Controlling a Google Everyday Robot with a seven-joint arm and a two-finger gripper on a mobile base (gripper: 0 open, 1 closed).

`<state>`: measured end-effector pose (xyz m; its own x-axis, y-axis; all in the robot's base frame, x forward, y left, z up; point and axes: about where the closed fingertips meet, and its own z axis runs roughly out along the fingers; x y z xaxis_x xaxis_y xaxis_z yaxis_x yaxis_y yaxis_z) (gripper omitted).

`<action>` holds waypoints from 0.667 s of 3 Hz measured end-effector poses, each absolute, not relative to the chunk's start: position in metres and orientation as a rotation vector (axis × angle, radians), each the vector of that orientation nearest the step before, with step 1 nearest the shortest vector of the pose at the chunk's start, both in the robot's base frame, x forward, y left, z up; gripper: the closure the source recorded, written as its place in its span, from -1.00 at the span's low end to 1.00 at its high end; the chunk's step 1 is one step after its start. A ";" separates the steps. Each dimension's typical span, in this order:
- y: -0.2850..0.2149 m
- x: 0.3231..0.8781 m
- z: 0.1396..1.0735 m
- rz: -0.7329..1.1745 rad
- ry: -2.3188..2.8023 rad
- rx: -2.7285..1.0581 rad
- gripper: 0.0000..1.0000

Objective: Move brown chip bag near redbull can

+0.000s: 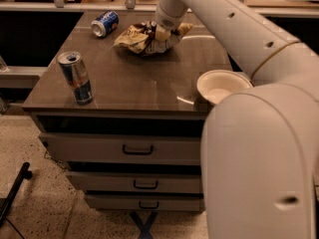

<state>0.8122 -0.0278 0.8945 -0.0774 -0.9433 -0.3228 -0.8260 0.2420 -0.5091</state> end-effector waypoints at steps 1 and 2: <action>-0.030 0.788 0.944 -0.414 1.837 -1.598 1.00; -0.029 0.760 0.973 -0.523 1.745 -1.594 1.00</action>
Offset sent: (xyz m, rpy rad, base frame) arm -0.0900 0.0017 0.1127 -0.1610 -0.3630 0.0513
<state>0.7602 -0.0290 0.9726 0.0082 -0.9739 -0.2267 -0.6885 0.1589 -0.7076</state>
